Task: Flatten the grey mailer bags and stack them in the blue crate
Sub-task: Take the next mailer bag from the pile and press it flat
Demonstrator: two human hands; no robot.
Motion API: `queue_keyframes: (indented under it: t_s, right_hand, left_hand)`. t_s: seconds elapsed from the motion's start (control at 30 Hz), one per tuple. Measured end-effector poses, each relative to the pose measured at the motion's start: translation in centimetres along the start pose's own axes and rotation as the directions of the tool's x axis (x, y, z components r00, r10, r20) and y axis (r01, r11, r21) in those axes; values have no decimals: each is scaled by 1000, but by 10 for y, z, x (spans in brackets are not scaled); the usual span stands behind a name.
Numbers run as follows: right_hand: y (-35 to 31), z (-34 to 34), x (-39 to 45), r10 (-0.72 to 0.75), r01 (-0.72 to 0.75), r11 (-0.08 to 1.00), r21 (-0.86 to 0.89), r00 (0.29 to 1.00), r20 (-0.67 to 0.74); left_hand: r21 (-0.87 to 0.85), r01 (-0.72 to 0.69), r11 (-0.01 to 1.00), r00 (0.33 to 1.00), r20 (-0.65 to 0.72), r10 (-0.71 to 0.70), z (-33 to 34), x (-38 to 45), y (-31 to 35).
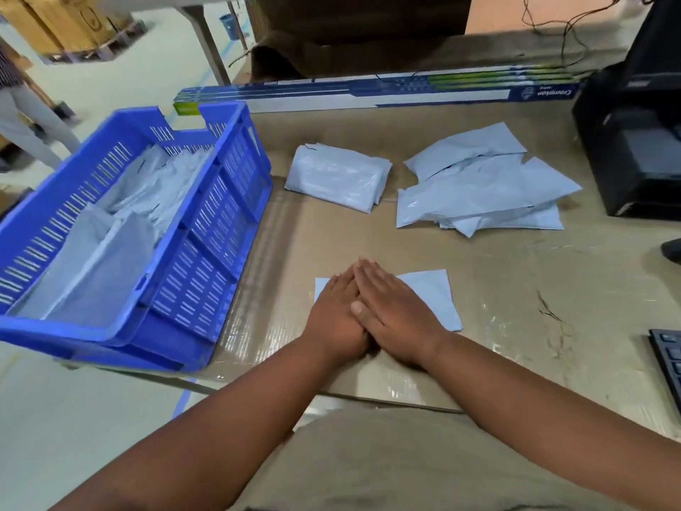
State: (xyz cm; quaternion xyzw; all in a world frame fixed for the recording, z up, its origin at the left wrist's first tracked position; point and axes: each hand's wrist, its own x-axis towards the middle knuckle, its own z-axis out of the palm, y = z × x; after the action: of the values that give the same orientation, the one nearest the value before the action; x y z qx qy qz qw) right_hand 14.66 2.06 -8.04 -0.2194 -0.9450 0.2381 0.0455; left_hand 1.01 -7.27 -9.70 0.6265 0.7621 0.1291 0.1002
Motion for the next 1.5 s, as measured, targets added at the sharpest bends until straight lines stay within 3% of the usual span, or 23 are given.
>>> queue_keyframes:
  t_s: [0.1, 0.43, 0.7, 0.8, 0.93, 1.0, 1.13, 1.37, 1.5]
  right_hand:
    - [5, 4, -1, 35, -36, 997, -72, 999, -14]
    - [25, -1, -12, 118, -112, 945, -308, 993, 2]
    - [55, -21, -36, 254, -239, 920, -310, 967, 10]
    - [59, -31, -36, 241, -214, 927, -308, 969, 53]
    - [49, -55, -15, 123, -87, 947, -310, 987, 100]
    - [40, -65, 0, 79, -26, 938, -344, 987, 142]
    - [30, -80, 20, 177, -81, 923, -375, 957, 229]
    - [28, -101, 30, 187, -113, 963, -243, 933, 306]
    - [13, -126, 35, 145, -53, 964, -259, 926, 349]
  left_hand:
    - [-16, -14, 1000, 1000, -12, 14, 2, -2, -4]
    - [187, 93, 978, 996, -13, -92, -8, -25, -36]
    - [254, 187, 949, 970, 106, -219, -24, -35, -45]
    - [212, 160, 964, 975, 120, -188, -36, -30, -42]
    - [148, -12, 989, 993, 116, -5, -63, -2, -23]
    - [214, 5, 977, 979, 198, -48, -72, 15, -9]
    - [292, 112, 950, 940, 279, -197, -88, 41, 7]
    - [232, 97, 968, 921, 348, -175, -114, 54, 18]
    - [226, 117, 967, 932, 311, -186, -151, 44, 14]
